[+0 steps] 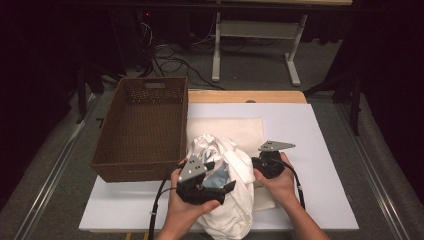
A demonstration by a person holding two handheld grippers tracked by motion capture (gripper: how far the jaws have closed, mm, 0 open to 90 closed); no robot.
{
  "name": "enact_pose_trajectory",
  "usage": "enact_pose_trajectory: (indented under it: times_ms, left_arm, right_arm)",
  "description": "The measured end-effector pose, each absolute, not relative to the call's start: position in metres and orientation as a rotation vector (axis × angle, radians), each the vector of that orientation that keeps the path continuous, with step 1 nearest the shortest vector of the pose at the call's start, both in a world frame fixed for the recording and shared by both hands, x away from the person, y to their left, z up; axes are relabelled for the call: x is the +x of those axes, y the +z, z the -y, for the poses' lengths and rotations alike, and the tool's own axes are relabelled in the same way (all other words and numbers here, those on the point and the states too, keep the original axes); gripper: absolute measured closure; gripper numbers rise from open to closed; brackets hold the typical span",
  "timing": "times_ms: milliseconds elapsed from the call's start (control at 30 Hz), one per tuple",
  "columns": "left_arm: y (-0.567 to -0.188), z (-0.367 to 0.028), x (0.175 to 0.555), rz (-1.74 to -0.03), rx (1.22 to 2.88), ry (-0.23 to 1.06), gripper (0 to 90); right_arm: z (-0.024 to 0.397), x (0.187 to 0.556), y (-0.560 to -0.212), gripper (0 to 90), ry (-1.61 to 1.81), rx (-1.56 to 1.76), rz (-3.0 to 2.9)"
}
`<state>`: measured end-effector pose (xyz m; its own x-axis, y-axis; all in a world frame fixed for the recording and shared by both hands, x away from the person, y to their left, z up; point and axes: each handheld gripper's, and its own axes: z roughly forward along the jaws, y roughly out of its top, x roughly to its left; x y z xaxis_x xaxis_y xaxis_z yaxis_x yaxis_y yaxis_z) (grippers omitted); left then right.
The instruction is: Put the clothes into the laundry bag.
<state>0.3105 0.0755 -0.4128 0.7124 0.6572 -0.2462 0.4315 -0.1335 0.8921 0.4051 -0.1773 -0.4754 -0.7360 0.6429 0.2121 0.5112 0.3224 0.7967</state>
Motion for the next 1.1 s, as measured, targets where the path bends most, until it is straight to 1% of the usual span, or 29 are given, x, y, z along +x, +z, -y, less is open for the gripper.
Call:
enact_pose_trajectory:
  times_ms: [33, 67, 100, 133, 167, 233, 267, 300, 333, 367, 467, 500, 533, 567, 600, 667, 700, 733, 767, 800, 933, 967, 1033, 1067, 1100]
  left_arm:
    - [-0.415, -0.073, 0.322, -0.889, 1.802, 0.253, 12.3]
    - [-0.419, -0.069, 0.331, -0.908, 1.835, 0.236, 11.5]
    - [-0.419, -0.069, 0.331, -0.908, 1.835, 0.236, 9.8]
    - [-0.423, -0.065, 0.338, -0.925, 1.861, 0.234, 9.9]
    - [-0.433, -0.055, 0.348, -0.971, 1.914, 0.214, 9.9]
    - [-0.448, -0.045, 0.36, -1.025, 1.995, 0.133, 10.0]
    - [-0.448, -0.045, 0.36, -1.025, 1.995, 0.133, 9.9]
    - [-0.459, -0.04, 0.367, -1.07, 2.036, 0.071, 9.9]
    - [-0.466, -0.037, 0.37, -1.085, 2.063, 0.049, 14.8]
    - [-0.47, -0.036, 0.372, -1.093, 2.074, 0.049, 21.8]
    - [-0.474, -0.034, 0.37, -1.049, 2.099, 0.09, 57.4]
    - [-0.474, -0.034, 0.37, -1.049, 2.099, 0.09, 66.7]
    - [-0.472, -0.033, 0.366, -1.025, 2.107, 0.131, 74.7]
    - [-0.471, -0.034, 0.364, -1.01, 2.112, 0.149, 74.7]
    - [-0.468, -0.036, 0.36, -0.982, 2.096, 0.156, 78.5]
    - [-0.465, -0.041, 0.357, -0.931, 2.072, 0.116, 79.7]
    - [-0.465, -0.041, 0.357, -0.931, 2.072, 0.116, 80.0]
    - [-0.463, -0.046, 0.352, -0.85, 2.049, 0.068, 80.1]
    - [-0.463, -0.046, 0.352, -0.85, 2.049, 0.068, 80.2]
    - [-0.461, -0.047, 0.346, -0.765, 2.046, 0.04, 80.2]
    - [-0.462, -0.041, 0.34, -0.651, 2.096, -0.005, 80.1]
    - [-0.465, -0.033, 0.339, -0.647, 2.153, 0.024, 80.0]
    - [-0.469, -0.029, 0.34, -0.663, 2.18, 0.043, 80.0]
    - [-0.472, -0.026, 0.343, -0.692, 2.204, 0.051, 80.0]
    - [-0.476, -0.02, 0.347, -0.769, 2.206, 0.097, 79.8]
  right_arm:
    - [0.176, 0.405, -0.475, 88.9, 1.391, 1.073, -2.431]
    - [0.176, 0.404, -0.475, 88.9, 1.386, 1.073, -2.431]
    - [0.176, 0.404, -0.475, 88.9, 1.386, 1.073, -2.431]
    - [0.175, 0.403, -0.474, 88.9, 1.389, 1.066, -2.426]
    - [0.175, 0.403, -0.474, 88.9, 1.389, 1.066, -2.426]
    - [0.175, 0.402, -0.473, 88.9, 1.401, 1.058, -2.424]
    - [0.175, 0.402, -0.473, 88.9, 1.401, 1.058, -2.424]
    - [0.174, 0.401, -0.473, 88.9, 1.402, 1.049, -2.427]
    - [0.172, 0.4, -0.473, 88.9, 1.392, 1.03, -2.434]
    - [0.171, 0.399, -0.473, 89.0, 1.384, 1.023, -2.44]
    - [0.17, 0.398, -0.475, 89.0, 1.366, 1.019, -2.446]
    - [0.17, 0.398, -0.475, 89.0, 1.366, 1.019, -2.446]
    - [0.171, 0.399, -0.474, 89.0, 1.368, 1.019, -2.445]
    - [0.171, 0.399, -0.474, 89.0, 1.368, 1.019, -2.445]
    - [0.171, 0.399, -0.474, 89.0, 1.383, 1.022, -2.438]
    - [0.173, 0.399, -0.472, 89.0, 1.401, 1.02, -2.426]
    - [0.173, 0.399, -0.472, 89.1, 1.401, 1.024, -2.422]
    - [0.174, 0.4, -0.471, 89.0, 1.408, 1.037, -2.414]
    - [0.175, 0.401, -0.471, 89.1, 1.414, 1.046, -2.407]
    - [0.176, 0.402, -0.471, 89.1, 1.412, 1.055, -2.405]
    - [0.179, 0.407, -0.474, 89.1, 1.407, 1.084, -2.389]
    - [0.179, 0.407, -0.473, 89.1, 1.411, 1.096, -2.383]
    - [0.179, 0.407, -0.473, 89.1, 1.422, 1.099, -2.382]
    - [0.179, 0.406, -0.472, 89.1, 1.438, 1.097, -2.378]
    - [0.177, 0.404, -0.468, 89.1, 1.458, 1.083, -2.376]
